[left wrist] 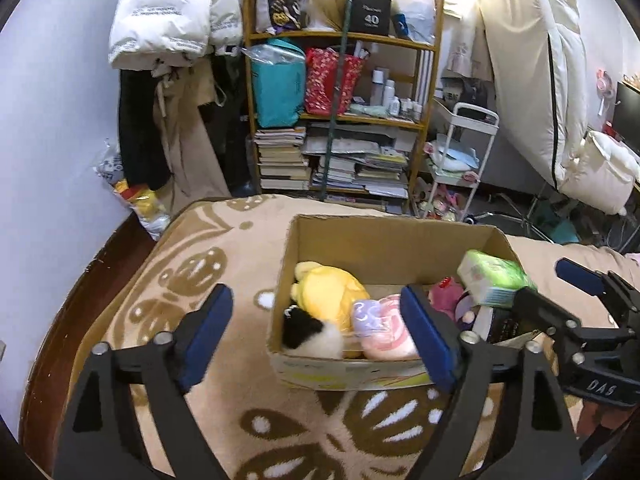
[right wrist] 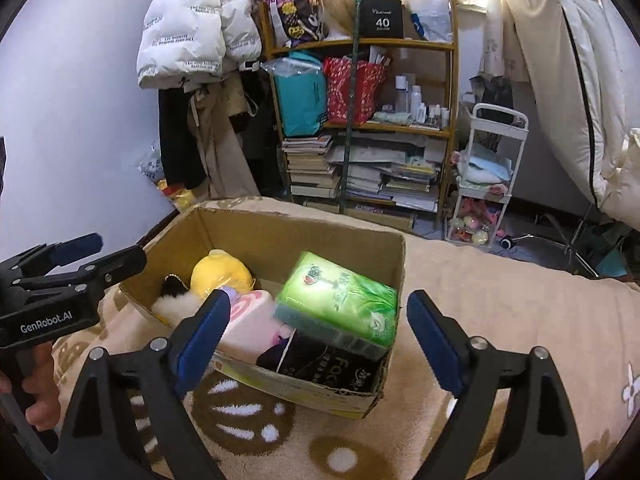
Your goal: Organize soft objects
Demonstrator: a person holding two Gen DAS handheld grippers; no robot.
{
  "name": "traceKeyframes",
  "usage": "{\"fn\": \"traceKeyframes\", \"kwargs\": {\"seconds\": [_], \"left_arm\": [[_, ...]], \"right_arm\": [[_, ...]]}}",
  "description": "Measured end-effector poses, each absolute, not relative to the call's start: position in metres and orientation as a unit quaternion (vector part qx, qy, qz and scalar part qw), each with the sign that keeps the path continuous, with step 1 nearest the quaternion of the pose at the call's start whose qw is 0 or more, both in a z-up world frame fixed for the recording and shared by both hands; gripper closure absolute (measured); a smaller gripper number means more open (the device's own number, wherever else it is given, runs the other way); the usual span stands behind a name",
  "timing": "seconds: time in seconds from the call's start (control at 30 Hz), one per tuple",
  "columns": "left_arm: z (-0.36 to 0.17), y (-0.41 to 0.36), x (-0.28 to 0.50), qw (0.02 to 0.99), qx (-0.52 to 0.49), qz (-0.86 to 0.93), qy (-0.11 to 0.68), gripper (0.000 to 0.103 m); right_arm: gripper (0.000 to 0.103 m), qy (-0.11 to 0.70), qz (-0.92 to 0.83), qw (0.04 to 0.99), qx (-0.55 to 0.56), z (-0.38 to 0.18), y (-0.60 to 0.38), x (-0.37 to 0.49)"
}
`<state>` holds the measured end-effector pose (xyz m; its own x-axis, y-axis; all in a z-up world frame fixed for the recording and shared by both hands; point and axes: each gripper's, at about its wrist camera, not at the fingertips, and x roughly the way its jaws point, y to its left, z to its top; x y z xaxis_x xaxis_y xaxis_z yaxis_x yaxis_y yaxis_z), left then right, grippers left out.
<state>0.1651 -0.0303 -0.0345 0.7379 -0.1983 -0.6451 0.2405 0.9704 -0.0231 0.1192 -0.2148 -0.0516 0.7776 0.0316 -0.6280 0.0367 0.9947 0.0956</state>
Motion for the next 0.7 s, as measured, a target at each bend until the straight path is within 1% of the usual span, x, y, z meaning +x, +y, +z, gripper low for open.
{"fn": "traceKeyframes", "kwargs": {"seconds": [0.07,0.2,0.3,0.5,0.7], "left_arm": [[-0.030,-0.026,0.160,0.935,0.029,-0.109,0.336,0.011],[-0.022,-0.020,0.146,0.941,0.037,-0.097,0.324,0.008],[-0.017,-0.017,0.132,0.944,0.046,-0.091,0.315,0.005],[-0.007,-0.016,0.103,0.948,0.067,-0.086,0.300,0.004],[0.004,-0.013,0.074,0.955,0.083,-0.083,0.274,0.002]], "right_arm": [[0.008,0.334,-0.004,0.941,0.054,-0.048,-0.217,0.115],[0.007,0.327,-0.013,0.943,0.062,-0.041,-0.221,0.104],[0.000,0.315,-0.022,0.947,0.063,-0.032,-0.224,0.092],[0.000,0.290,-0.032,0.954,0.073,-0.014,-0.228,0.068],[0.000,0.261,-0.038,0.963,0.061,0.006,-0.225,0.039]]}}
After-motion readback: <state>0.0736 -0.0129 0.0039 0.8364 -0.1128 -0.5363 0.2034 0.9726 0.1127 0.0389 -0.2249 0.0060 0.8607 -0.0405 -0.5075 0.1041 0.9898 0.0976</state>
